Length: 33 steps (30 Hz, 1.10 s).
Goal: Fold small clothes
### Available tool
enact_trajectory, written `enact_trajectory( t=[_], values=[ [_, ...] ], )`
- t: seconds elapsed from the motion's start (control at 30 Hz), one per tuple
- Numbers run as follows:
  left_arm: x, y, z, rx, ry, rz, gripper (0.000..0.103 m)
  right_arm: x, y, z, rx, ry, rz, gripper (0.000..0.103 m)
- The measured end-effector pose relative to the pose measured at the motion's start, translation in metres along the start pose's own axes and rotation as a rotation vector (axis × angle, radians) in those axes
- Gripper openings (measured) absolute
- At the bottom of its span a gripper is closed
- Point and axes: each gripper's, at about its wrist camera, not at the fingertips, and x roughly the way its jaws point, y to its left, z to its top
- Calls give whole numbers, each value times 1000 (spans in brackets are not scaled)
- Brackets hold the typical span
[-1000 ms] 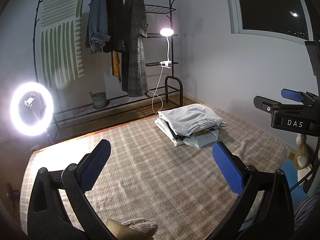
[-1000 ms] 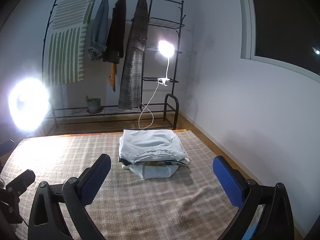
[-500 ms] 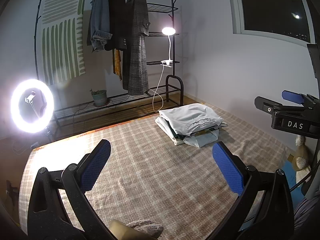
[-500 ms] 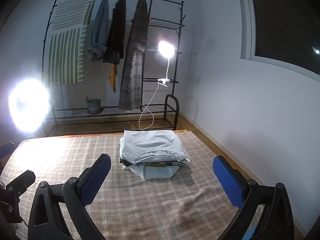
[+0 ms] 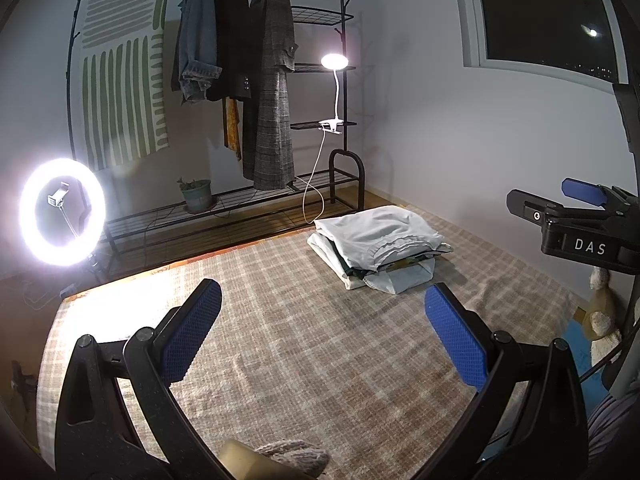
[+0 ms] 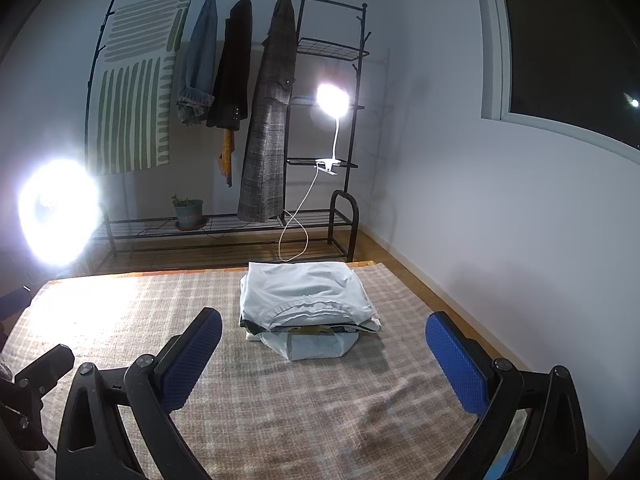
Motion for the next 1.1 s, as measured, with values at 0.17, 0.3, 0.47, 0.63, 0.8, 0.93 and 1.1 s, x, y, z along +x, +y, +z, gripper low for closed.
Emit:
enact_trajectory(
  t=[0.17,0.3,0.47,0.63,0.8,0.93,1.1],
  values=[
    [0,0,0,-1,1,-2,103,-2,2,-1,-1,1,-2,103],
    [0,-1,0,-2,2,-2,103,-4,2,-1,-2,1,-4,103],
    [0,-3,-1,-6,6,-6,103,-3,2,-1,-1,1,-3,103],
    [0,-4,-1,-9,6,-4,103,-5,3,-1,-1,1,-5,103],
    [0,-4,-3,-9,7,-3,103,-5,4,-1,-1,2,-5,103],
    [2,-5,-5,-11,8,4,103,-3,3,-3,-3,6,0,103],
    [3,-6,-6,-31,20,8,103,-1,1,-3,-3,7,2,103]
  ],
)
